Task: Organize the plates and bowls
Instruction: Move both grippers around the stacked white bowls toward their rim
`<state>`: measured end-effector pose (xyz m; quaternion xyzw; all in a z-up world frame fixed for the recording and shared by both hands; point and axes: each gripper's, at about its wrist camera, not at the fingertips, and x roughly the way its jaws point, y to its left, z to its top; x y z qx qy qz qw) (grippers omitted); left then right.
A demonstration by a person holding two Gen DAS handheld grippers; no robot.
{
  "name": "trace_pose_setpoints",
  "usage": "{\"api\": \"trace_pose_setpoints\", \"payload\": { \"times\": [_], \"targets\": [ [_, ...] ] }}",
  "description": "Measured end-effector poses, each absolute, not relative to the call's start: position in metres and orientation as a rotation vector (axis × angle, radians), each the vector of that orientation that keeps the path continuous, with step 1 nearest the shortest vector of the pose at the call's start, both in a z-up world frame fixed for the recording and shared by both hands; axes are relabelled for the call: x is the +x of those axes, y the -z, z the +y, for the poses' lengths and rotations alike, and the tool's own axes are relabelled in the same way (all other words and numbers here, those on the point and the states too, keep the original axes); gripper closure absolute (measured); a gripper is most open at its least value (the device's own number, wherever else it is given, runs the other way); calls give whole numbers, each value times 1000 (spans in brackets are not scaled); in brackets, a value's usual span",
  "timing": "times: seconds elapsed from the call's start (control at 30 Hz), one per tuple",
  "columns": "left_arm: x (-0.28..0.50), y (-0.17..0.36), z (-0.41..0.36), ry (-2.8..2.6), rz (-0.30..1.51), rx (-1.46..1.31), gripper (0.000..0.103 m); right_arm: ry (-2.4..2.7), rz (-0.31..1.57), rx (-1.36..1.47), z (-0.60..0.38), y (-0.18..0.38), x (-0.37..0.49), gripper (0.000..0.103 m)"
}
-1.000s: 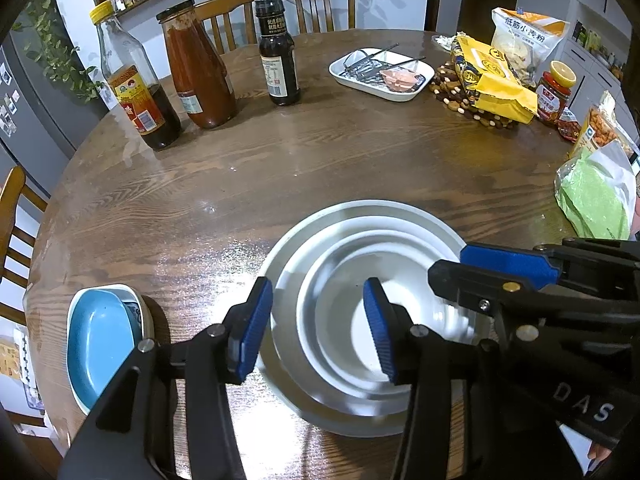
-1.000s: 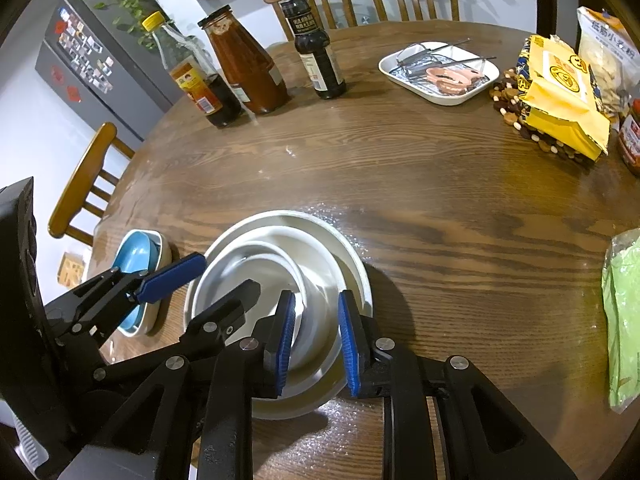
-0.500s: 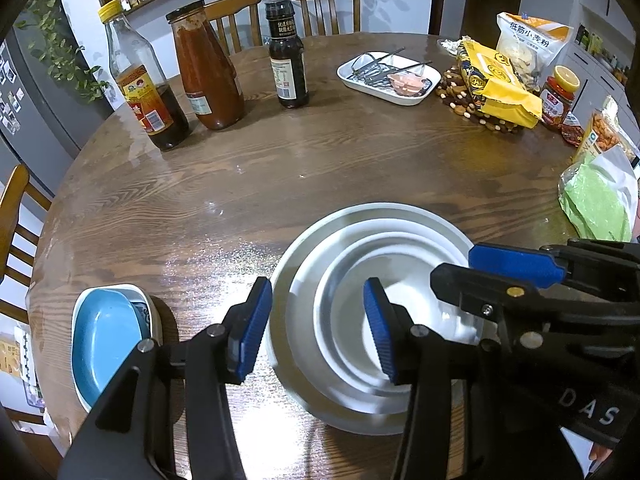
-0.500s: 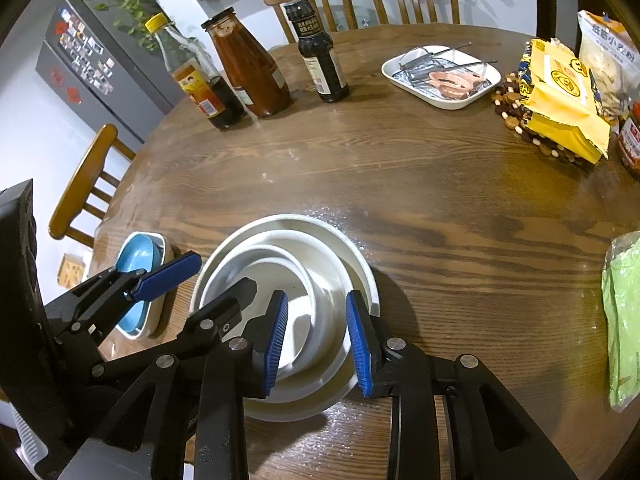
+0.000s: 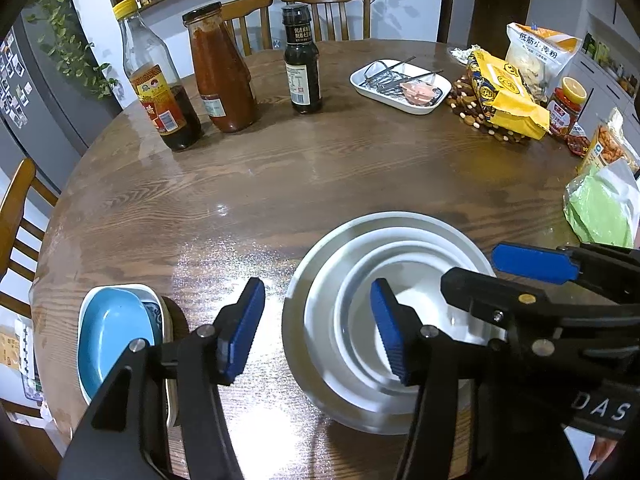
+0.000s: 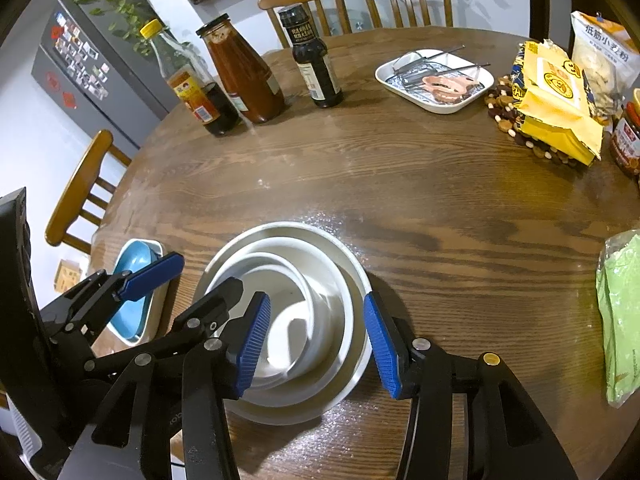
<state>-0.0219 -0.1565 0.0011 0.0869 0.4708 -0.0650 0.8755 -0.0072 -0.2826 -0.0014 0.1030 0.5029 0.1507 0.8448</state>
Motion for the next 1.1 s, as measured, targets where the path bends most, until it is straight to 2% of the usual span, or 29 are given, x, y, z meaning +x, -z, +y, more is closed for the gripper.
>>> {"api": "trace_pose_setpoints", "payload": {
  "times": [0.17,0.4,0.47,0.53,0.63,0.73,0.8,0.87,0.9,1.1],
  "targets": [
    [-22,-1,-154,114,981,182,36,-313,1059,222,-284,2,-7,53],
    [-24,-4,-152,106,978,174,32,-302,1055,234,-286,1,-10,46],
    [-25,-4,-150,85,976,179,23,-296,1056,236,-288,1,-11,45],
    [-25,-4,-146,71,975,172,19,-293,1055,241,-289,1,-12,43],
    [-26,-4,-144,67,975,165,18,-290,1058,261,-291,3,-13,36],
    [-28,-5,-145,63,972,168,18,-293,1062,269,-291,3,-15,35],
    [-29,-5,-145,55,972,166,14,-291,1063,270,-292,3,-16,35],
    [-29,-7,-141,46,972,152,4,-298,1074,285,-295,3,-16,34],
    [-30,-8,-138,53,977,129,3,-309,1080,309,-299,3,-15,34],
    [-29,-12,-110,108,1072,-63,1,-303,1087,408,-326,3,-15,33]
  ]
}}
